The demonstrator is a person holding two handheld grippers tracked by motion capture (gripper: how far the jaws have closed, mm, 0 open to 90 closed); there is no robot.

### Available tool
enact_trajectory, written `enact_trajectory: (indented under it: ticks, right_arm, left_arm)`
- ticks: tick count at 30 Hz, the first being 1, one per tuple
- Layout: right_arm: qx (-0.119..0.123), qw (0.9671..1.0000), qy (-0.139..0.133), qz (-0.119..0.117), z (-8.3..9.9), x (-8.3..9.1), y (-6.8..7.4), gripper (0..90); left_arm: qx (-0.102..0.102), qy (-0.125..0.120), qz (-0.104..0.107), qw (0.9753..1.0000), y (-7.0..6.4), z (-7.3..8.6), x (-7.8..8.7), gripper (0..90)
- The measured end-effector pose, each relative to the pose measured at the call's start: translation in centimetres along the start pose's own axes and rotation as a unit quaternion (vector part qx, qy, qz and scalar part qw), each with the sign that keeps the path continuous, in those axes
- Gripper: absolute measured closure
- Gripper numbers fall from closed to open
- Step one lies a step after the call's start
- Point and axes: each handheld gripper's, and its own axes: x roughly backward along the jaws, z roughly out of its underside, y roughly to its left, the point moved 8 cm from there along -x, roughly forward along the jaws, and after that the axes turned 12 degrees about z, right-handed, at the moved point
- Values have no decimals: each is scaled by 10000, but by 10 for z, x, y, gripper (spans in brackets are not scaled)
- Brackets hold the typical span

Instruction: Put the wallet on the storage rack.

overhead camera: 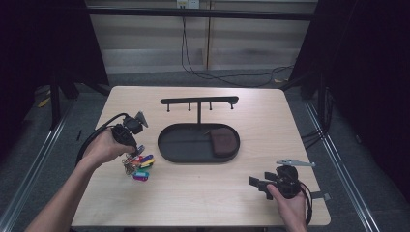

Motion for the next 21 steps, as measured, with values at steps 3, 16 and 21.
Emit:
enact_trajectory:
  ticks: [3, 16, 21]
  right_arm:
    - [22, 10000, -7, 24, 0, 0, 0, 208]
    - [98, 9999, 27, -63, -1, -1, 5, 180]
    - [94, 9999, 17, -46, -1, -1, 6, 179]
  left_arm:
    - [14, 67, -7, 10000, 1, 0, 5, 878]
    - [-117, -12, -14, 9999, -10, -1, 34, 879]
    - [-144, 10, -25, 9999, -12, -3, 46, 879]
